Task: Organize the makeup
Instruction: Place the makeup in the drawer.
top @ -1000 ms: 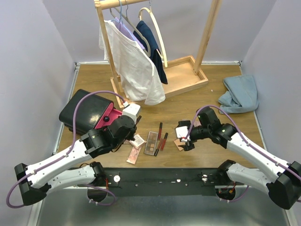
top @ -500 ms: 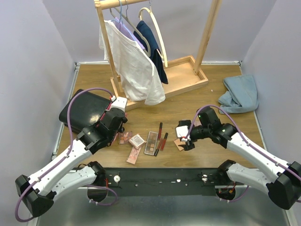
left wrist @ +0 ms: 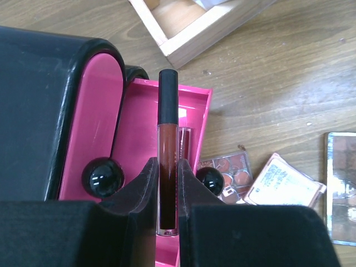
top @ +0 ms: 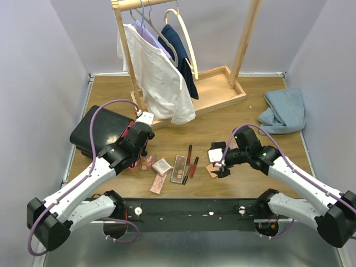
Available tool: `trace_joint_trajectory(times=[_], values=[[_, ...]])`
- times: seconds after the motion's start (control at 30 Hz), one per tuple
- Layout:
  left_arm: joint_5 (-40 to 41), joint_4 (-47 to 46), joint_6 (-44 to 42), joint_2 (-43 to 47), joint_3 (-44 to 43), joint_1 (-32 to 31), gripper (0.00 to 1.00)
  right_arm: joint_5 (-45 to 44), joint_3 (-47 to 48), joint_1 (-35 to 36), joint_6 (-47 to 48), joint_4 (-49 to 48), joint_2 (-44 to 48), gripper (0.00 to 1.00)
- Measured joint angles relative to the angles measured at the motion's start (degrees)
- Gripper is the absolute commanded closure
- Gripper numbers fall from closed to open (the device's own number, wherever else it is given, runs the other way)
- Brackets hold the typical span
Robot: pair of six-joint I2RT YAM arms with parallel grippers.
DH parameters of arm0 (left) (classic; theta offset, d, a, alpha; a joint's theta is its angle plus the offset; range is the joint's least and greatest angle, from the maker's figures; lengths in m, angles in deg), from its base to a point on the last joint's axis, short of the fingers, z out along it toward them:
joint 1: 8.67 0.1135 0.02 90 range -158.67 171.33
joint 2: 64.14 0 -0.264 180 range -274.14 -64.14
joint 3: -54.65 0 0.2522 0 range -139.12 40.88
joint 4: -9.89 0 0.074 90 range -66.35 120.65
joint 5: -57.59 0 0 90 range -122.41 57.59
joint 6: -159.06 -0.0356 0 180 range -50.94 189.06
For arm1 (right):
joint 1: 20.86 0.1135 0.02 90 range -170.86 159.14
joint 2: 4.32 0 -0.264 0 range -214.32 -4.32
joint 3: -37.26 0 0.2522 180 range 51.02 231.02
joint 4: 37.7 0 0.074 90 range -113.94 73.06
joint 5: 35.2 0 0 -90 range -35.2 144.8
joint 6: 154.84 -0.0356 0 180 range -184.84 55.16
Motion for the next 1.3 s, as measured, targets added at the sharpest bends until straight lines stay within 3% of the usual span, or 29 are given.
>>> trace_joint_trajectory(times=[0.17,0.3,0.4,0.97,1.3], values=[[-0.3,-1.4,-2.2,-3.4,0.0,1.9,0.96,0.0,0.0,0.0,0.0,0.0,0.0,0.11],[-1.0,-2.4,-3.2,-5.0,0.0,3.6,0.84,0.0,0.0,0.0,0.0,0.0,0.0,0.11],[-1.7,-2.8,-3.8,-6.0,0.0,4.7,0.81,0.0,0.0,0.0,0.0,0.0,0.0,0.11],[-3.1,-1.3,-5.2,-5.8,0.0,5.9,0.82,0.0,0.0,0.0,0.0,0.0,0.3,0.11],[-4.8,1.4,-6.0,-0.6,-0.8,5.9,0.75,0.0,0.0,-0.1,0.0,0.0,0.3,0.10]])
